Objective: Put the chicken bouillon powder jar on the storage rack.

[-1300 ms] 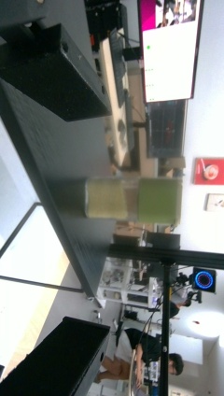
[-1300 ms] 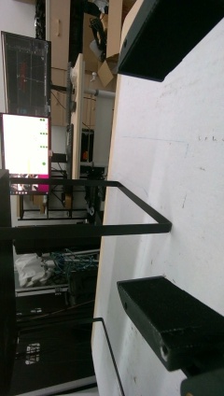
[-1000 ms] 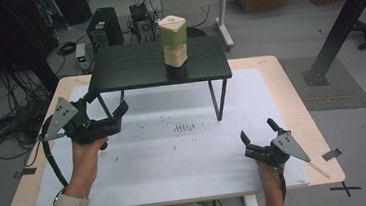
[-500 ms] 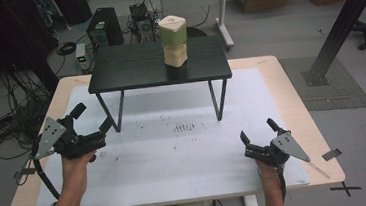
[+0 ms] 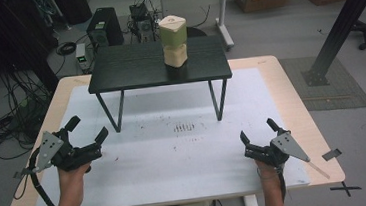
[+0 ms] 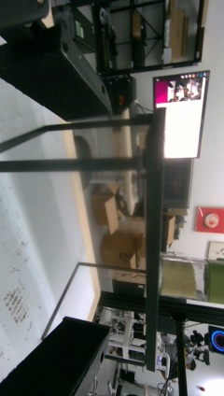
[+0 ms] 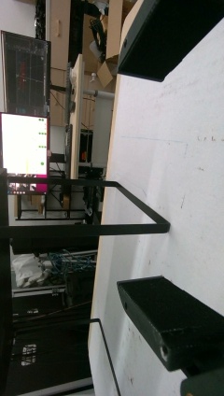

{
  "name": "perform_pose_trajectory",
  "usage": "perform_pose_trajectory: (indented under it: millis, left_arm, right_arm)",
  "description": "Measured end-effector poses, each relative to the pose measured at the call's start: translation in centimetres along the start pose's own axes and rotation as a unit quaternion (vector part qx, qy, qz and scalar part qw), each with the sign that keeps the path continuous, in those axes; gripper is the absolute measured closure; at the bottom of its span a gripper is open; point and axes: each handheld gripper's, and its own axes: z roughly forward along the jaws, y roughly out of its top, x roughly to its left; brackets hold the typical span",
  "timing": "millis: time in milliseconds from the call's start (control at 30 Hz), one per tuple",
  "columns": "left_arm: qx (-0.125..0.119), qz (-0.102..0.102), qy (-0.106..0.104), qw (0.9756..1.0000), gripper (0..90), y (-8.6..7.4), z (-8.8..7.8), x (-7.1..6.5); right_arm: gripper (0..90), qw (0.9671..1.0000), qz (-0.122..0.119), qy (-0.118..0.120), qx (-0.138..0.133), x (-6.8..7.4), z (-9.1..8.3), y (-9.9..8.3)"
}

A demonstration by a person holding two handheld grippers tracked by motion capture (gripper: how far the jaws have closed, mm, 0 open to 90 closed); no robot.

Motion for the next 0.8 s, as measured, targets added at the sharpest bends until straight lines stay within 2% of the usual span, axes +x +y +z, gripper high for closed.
perform_pose_trajectory:
  millis: [167,267,467,533,800]
  left_arm:
    - [0.003,-0.011,0.012,0.9999,0.2,-1.1,-0.7,0.6]
    - [0.004,-0.01,0.019,0.9998,0.2,-1.8,-1.0,0.9]
    - [0.02,-0.013,0.039,0.999,0.2,-3.6,-1.1,1.4]
    - [0.026,-0.018,0.041,0.9986,0.2,-4.1,-1.2,1.5]
    - [0.044,-0.018,0.053,0.9974,0.2,-5.9,-1.3,2.0]
  right_arm:
    - [0.0,1.0,-0.001,0.0,0.0,0.0,0.0,0.0]
    - [0.0,1.0,-0.001,0.0,0.0,0.0,0.0,0.0]
    - [0.0,1.0,-0.001,0.0,0.0,0.0,0.0,0.0]
    - [0.0,1.0,-0.001,0.0,0.0,0.0,0.0,0.0]
    - [0.0,1.0,-0.002,0.001,0.001,0.1,0.0,0.0]
